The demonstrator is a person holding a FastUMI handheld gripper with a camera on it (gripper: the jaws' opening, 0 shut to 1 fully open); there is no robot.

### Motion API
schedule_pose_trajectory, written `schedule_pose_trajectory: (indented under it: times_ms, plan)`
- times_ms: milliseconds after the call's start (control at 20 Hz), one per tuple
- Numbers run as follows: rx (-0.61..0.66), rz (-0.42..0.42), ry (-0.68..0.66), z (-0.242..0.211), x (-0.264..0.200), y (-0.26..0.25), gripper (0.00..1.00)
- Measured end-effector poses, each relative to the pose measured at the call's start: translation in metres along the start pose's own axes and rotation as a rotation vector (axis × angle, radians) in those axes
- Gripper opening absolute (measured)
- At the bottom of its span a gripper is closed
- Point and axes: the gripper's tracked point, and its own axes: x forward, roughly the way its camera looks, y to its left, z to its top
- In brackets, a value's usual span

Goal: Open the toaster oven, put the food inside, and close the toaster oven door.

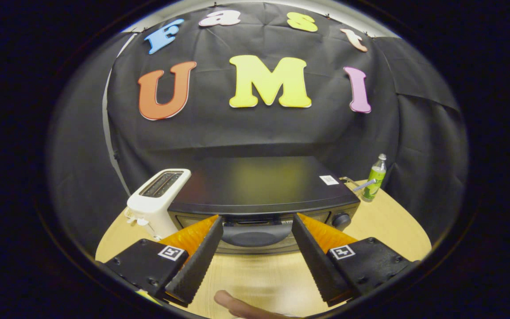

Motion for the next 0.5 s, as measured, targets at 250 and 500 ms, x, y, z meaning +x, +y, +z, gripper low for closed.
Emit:
schedule_pose_trajectory:
  times_ms: [250, 500]
  plan:
    - [-0.016, 0.005, 0.034, -0.010, 0.025, 0.004, 1.00]
    - [0.012, 0.001, 0.013, -0.013, 0.020, 0.005, 1.00]
